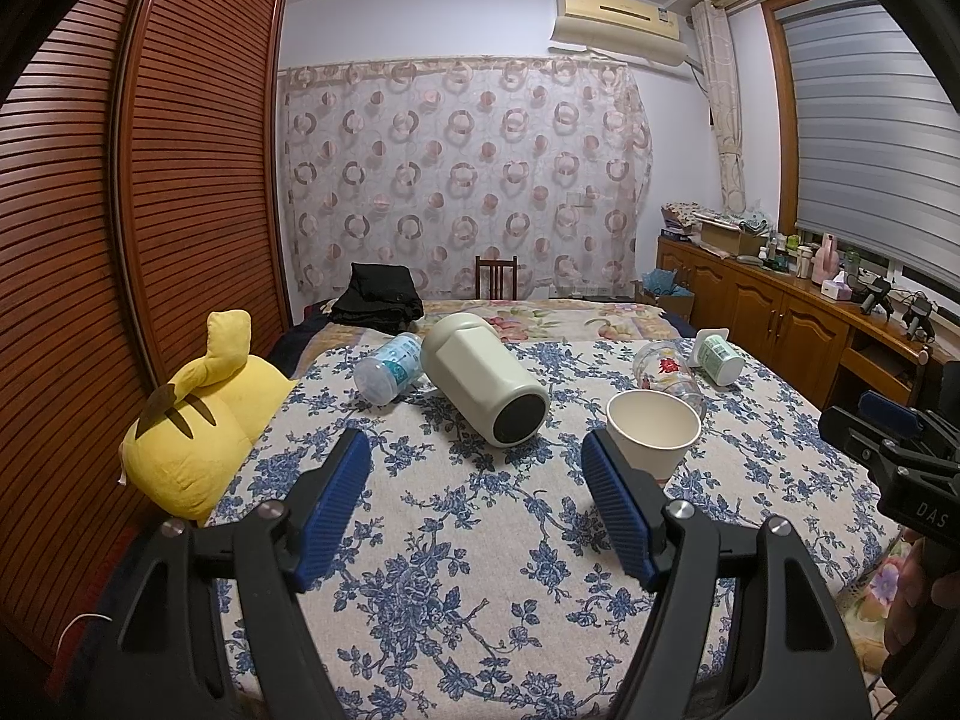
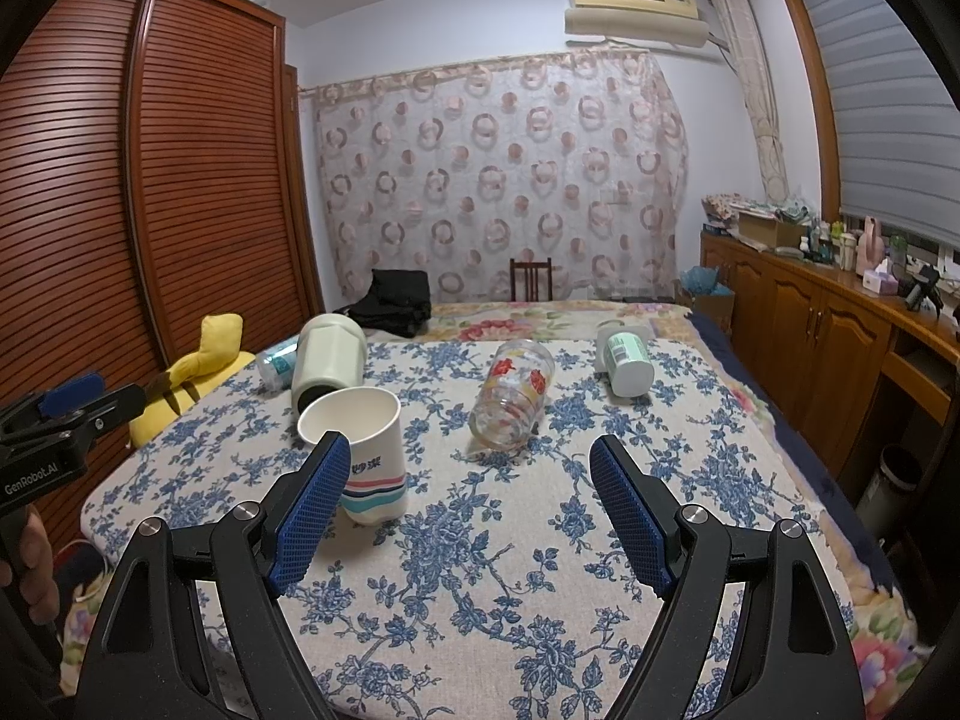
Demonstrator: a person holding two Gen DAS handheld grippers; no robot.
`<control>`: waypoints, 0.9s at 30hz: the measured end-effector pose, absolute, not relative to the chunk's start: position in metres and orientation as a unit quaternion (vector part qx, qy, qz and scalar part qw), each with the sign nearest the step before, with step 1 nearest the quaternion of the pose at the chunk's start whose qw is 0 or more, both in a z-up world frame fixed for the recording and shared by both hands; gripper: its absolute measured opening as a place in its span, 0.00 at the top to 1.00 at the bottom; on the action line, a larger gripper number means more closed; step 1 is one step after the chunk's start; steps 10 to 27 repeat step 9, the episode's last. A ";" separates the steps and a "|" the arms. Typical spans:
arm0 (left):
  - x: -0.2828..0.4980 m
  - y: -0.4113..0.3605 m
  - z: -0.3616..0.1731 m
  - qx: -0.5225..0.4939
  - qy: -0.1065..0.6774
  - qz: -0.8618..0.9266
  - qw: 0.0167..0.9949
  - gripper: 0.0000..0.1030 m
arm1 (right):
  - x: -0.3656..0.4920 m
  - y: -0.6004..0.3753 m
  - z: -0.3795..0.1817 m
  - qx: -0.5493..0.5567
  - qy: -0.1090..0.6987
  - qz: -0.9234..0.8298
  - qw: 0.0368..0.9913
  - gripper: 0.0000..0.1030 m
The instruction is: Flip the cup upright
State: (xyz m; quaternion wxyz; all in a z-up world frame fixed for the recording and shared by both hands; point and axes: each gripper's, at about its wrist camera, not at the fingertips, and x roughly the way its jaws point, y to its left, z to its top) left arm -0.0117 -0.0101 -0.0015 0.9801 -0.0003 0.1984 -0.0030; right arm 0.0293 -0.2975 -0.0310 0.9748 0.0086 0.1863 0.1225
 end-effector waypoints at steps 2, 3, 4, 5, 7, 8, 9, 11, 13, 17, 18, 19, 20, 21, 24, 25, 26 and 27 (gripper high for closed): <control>-0.011 -0.010 -0.002 -0.001 0.199 -0.003 0.980 0.29 | 0.029 -0.297 -0.031 0.009 0.186 0.122 0.975 0.18; -0.012 -0.010 -0.002 -0.001 0.199 -0.003 0.980 0.29 | 0.029 -0.298 -0.031 0.009 0.186 0.122 0.975 0.18; -0.011 -0.010 -0.002 -0.001 0.199 -0.003 0.980 0.29 | 0.029 -0.298 -0.031 0.009 0.186 0.122 0.975 0.18; -0.011 -0.010 -0.002 -0.001 0.199 -0.004 0.980 0.29 | 0.029 -0.298 -0.031 0.009 0.186 0.123 0.975 0.18; -0.012 -0.010 -0.002 0.000 0.199 -0.003 0.980 0.29 | 0.029 -0.298 -0.031 0.009 0.186 0.122 0.975 0.18; -0.011 -0.010 -0.002 -0.001 0.199 -0.003 0.980 0.29 | 0.029 -0.298 -0.031 0.009 0.186 0.123 0.975 0.18; -0.011 -0.010 -0.002 -0.001 0.199 -0.003 0.980 0.29 | 0.029 -0.298 -0.031 0.009 0.186 0.122 0.975 0.18; -0.011 -0.010 -0.002 -0.001 0.199 -0.003 0.980 0.29 | 0.029 -0.298 -0.031 0.009 0.186 0.122 0.975 0.18; -0.011 -0.010 -0.002 -0.001 0.199 -0.003 0.980 0.29 | 0.029 -0.298 -0.031 0.009 0.186 0.122 0.975 0.18; -0.011 -0.010 -0.002 -0.001 0.199 -0.003 0.980 0.29 | 0.029 -0.298 -0.031 0.009 0.186 0.122 0.975 0.18; -0.011 -0.010 -0.002 -0.001 0.199 -0.003 0.980 0.29 | 0.029 -0.298 -0.031 0.009 0.186 0.122 0.975 0.18; -0.011 -0.010 -0.002 -0.001 0.199 -0.003 0.980 0.29 | 0.029 -0.298 -0.031 0.009 0.186 0.122 0.975 0.18; -0.011 -0.010 -0.002 -0.001 0.199 -0.003 0.980 0.29 | 0.029 -0.298 -0.031 0.009 0.186 0.122 0.975 0.18; -0.011 -0.010 -0.002 -0.001 0.199 -0.003 0.980 0.29 | 0.029 -0.298 -0.031 0.009 0.186 0.122 0.975 0.18; -0.011 -0.010 -0.002 -0.001 0.199 -0.003 0.980 0.29 | 0.029 -0.298 -0.031 0.009 0.186 0.122 0.975 0.18; -0.011 -0.010 -0.002 -0.001 0.199 -0.003 0.980 0.29 | 0.029 -0.298 -0.031 0.009 0.186 0.122 0.975 0.18; -0.011 -0.010 -0.002 -0.001 0.199 -0.003 0.980 0.29 | 0.029 -0.298 -0.031 0.009 0.186 0.122 0.975 0.18; -0.011 -0.010 -0.002 -0.001 0.199 -0.003 0.980 0.29 | 0.029 -0.298 -0.031 0.009 0.186 0.122 0.975 0.18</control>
